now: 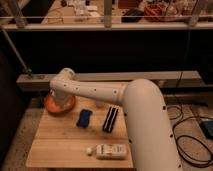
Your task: Place the pepper in the ceramic bowl
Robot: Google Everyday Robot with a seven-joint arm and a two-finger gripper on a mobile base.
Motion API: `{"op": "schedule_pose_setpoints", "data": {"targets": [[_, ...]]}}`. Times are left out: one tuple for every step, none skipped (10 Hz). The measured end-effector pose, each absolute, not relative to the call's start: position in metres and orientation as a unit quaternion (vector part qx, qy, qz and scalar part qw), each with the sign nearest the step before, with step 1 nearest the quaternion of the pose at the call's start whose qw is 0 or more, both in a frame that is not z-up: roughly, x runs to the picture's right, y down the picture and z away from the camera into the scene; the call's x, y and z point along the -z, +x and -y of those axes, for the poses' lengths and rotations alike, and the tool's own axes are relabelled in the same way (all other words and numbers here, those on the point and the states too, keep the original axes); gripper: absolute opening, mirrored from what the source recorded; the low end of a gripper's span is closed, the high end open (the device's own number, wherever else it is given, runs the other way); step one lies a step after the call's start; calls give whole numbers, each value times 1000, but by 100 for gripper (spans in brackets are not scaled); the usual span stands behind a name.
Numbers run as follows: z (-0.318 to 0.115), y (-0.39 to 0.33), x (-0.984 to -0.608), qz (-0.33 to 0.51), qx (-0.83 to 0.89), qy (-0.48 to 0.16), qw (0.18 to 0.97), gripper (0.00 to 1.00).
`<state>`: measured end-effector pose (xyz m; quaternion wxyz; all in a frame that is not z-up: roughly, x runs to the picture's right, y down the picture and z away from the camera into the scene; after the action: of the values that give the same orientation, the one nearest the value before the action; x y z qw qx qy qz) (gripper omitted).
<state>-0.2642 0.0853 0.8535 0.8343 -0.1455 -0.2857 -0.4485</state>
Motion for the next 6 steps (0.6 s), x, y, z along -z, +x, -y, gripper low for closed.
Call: {"op": "schedule_pose_setpoints", "data": {"targets": [[-85, -264, -854, 286, 448, -146, 834, 5], [-85, -265, -854, 286, 448, -147, 834, 5], [-86, -266, -854, 286, 448, -147, 834, 5], [-86, -267, -854, 286, 448, -148, 834, 5], [-86, -267, -854, 286, 447, -148, 835, 5], [-86, -266, -855, 285, 446, -149, 835, 5]]}}
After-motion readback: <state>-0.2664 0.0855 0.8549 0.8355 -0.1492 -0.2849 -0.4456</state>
